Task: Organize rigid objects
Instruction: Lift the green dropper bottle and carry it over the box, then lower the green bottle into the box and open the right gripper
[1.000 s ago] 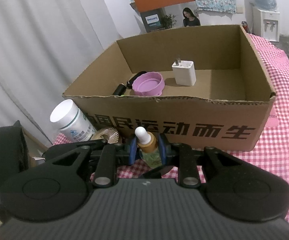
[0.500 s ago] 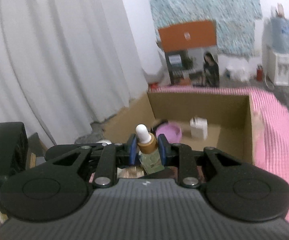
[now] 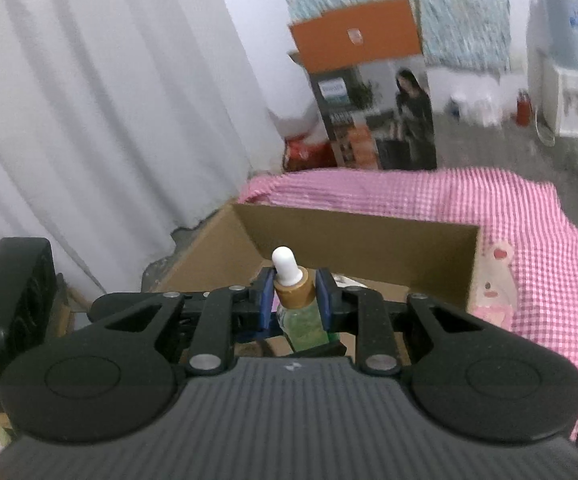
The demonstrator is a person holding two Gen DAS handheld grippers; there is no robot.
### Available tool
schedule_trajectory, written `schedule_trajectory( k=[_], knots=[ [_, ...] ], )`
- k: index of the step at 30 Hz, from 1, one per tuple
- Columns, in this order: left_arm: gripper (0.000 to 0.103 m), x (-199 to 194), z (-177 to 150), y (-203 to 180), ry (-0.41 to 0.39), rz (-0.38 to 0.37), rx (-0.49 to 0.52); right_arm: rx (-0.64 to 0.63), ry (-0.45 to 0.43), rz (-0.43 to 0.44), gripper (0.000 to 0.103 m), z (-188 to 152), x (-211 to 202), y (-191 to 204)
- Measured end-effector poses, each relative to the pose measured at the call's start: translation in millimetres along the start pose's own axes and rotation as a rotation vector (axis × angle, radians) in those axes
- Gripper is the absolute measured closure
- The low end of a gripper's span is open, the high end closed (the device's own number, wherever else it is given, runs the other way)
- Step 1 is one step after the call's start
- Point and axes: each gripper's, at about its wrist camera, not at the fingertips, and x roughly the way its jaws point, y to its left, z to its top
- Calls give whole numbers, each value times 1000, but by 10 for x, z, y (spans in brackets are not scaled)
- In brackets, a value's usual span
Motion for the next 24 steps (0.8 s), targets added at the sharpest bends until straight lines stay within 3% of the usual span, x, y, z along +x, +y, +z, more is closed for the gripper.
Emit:
schedule_trajectory(
  k=[7, 14, 24],
  knots=[
    [69, 558, 131, 214, 131, -30, -95, 18, 91, -39, 82, 118, 516, -377],
    [66, 808, 155, 273, 213, -63, -138, -25, 155, -93, 83, 146, 874, -569],
    [66, 853, 146, 227, 238, -70, -115, -99, 219, -157, 83, 126, 1154, -651]
  ],
)
